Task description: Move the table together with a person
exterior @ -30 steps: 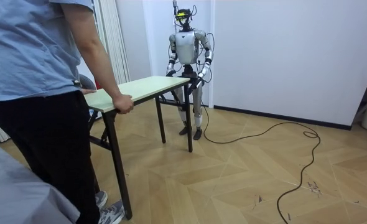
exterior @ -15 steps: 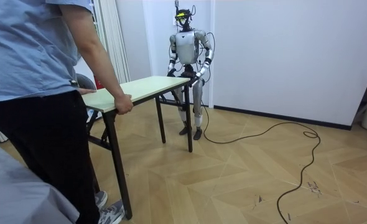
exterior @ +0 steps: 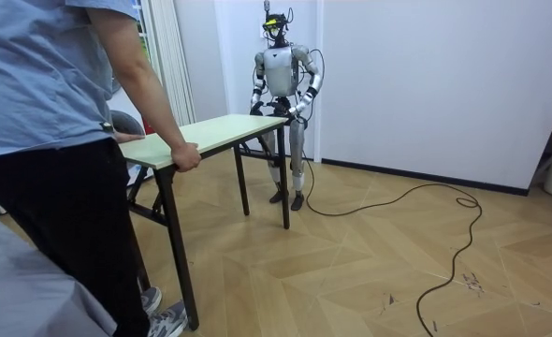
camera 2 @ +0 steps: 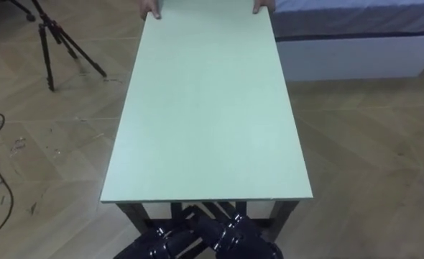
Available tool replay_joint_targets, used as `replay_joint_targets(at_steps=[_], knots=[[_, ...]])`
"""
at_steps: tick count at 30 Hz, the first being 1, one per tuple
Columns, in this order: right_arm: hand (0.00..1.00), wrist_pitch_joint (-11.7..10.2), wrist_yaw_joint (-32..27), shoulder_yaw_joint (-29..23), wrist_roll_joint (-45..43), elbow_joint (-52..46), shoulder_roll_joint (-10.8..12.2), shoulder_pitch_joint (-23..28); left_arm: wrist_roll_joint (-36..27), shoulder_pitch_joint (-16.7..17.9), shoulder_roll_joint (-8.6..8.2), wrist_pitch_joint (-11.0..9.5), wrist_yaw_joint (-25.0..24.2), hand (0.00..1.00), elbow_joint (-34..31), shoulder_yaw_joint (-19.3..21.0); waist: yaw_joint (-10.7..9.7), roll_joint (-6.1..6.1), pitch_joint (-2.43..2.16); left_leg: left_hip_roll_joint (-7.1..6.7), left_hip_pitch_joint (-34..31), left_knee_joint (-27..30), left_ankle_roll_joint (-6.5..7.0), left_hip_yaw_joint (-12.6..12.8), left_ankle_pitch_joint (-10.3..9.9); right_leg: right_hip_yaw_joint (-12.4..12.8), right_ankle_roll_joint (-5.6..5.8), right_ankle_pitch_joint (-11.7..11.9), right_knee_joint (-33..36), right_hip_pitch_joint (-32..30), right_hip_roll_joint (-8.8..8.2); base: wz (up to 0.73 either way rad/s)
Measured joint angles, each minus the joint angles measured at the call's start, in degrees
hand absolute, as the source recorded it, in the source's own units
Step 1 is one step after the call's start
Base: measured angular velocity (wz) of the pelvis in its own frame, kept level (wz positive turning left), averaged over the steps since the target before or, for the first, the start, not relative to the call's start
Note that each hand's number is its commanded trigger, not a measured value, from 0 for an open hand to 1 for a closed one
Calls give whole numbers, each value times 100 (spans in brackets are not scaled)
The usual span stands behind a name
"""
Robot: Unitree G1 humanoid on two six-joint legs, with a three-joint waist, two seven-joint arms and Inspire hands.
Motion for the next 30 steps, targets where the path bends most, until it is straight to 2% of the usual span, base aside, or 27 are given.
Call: replay_joint_targets(at_steps=[3,8,11,14,19,24,30], knots=[[0,2,-10,72,134,0,-48,2,-11,-20,48,-1,0,0,-1,-57,-16,-6,-1,0,-20,0,1,-3,0,9,0,0,36,-23,-1,-1],[0,-199,-43,198,394,-2,-53,-88,-835,-37,113,-113,33,0,-117,-149,-79,-24,-9,2,-74,53,2,-2,1,42,0,0,68,-95,-7,0],[0,-274,-38,150,429,-1,-41,-143,-1010,-9,145,-169,71,0,-341,-117,-89,-21,-5,2,-72,51,2,6,1,76,0,0,65,-103,-2,-3],[0,-255,-38,87,472,7,-8,-162,-1009,-12,138,-165,186,0,-423,-33,-87,-2,6,6,-67,35,2,13,1,79,0,0,65,-103,4,-2],[0,-192,-36,-8,487,-11,69,-118,-1020,-19,3,-167,404,0,-464,233,-89,6,9,14,-66,27,2,21,1,89,0,0,70,-97,10,0],[0,-177,-41,-47,534,-109,50,-53,-1118,-35,-34,-165,581,0,-463,420,-82,-44,42,16,-63,9,1,20,1,92,0,0,69,-97,14,0],[0,-177,-50,-82,529,-115,50,-23,-1113,-35,-105,-173,789,0,-460,608,-78,-45,52,13,8,9,1,21,2,140,0,0,61,-51,18,0]])
